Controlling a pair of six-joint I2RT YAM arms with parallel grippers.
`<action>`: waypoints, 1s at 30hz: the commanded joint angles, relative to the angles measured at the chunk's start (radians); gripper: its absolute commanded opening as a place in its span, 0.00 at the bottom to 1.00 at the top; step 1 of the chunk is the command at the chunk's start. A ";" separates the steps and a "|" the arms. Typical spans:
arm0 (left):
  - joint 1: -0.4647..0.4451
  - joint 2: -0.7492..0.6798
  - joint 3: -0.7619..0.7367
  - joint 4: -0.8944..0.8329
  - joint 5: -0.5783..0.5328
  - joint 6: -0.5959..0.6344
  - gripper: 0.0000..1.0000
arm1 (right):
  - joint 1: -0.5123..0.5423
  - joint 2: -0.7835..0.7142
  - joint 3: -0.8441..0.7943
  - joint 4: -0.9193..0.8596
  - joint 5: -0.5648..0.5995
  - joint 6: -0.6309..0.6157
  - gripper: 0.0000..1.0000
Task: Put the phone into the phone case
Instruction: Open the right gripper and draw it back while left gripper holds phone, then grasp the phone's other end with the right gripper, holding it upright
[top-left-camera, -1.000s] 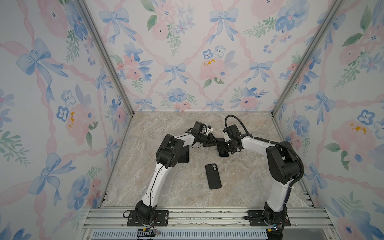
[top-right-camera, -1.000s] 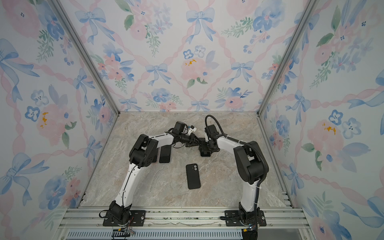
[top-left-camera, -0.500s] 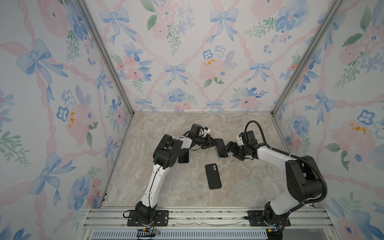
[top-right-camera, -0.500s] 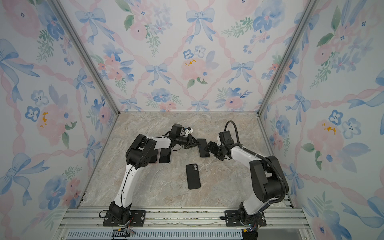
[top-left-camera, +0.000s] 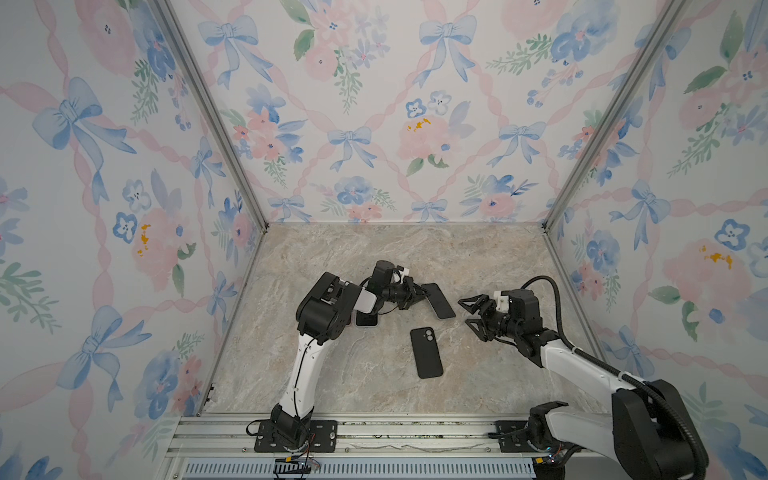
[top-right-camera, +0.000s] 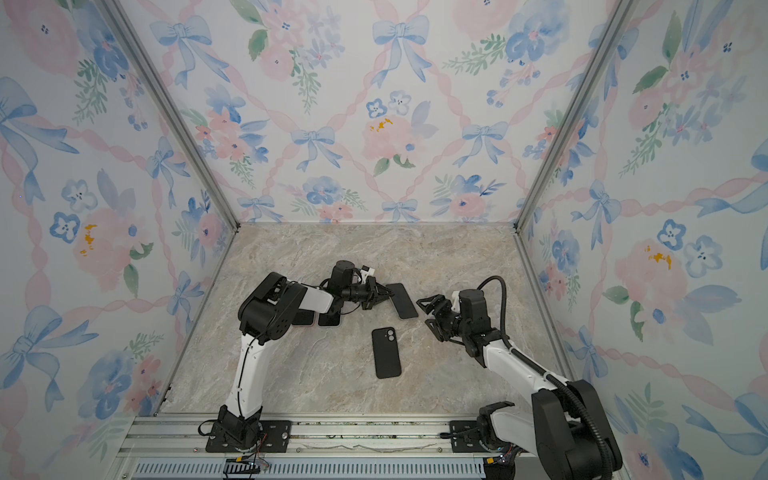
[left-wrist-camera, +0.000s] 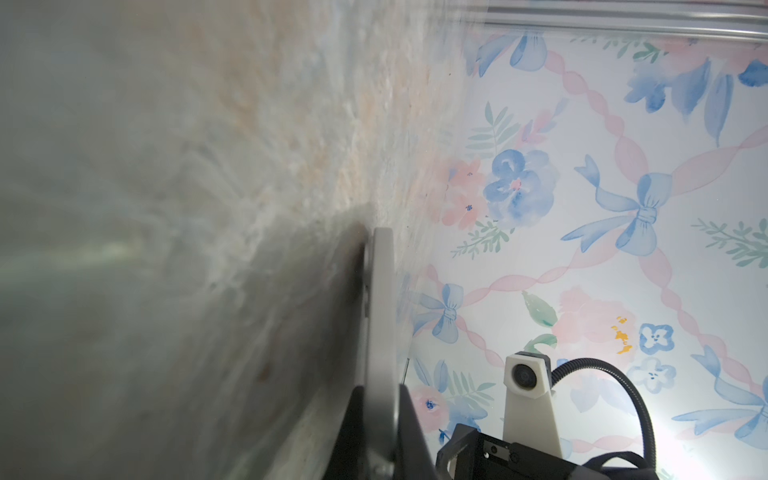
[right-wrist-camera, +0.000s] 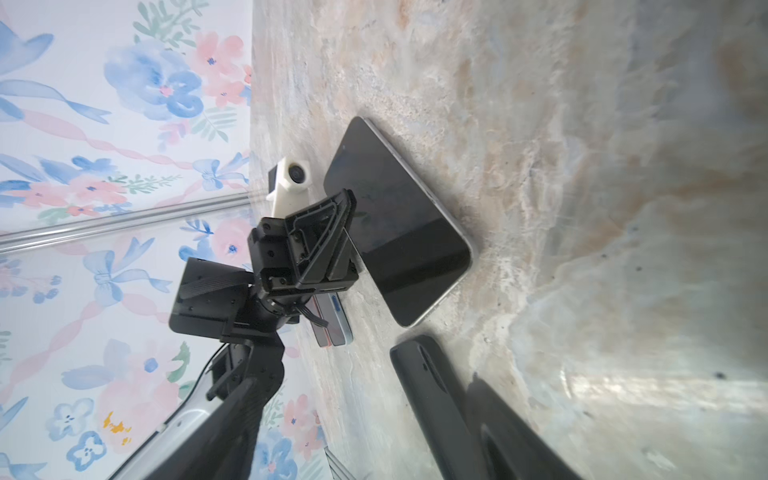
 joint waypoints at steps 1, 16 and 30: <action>-0.010 -0.050 -0.044 0.193 -0.014 -0.146 0.07 | -0.007 -0.089 -0.047 0.037 0.048 0.074 0.78; -0.037 -0.093 -0.118 0.389 -0.051 -0.254 0.07 | 0.042 -0.094 -0.186 0.341 0.093 0.143 0.62; -0.039 -0.081 -0.131 0.462 -0.057 -0.295 0.07 | 0.047 0.213 -0.221 0.791 0.048 0.190 0.44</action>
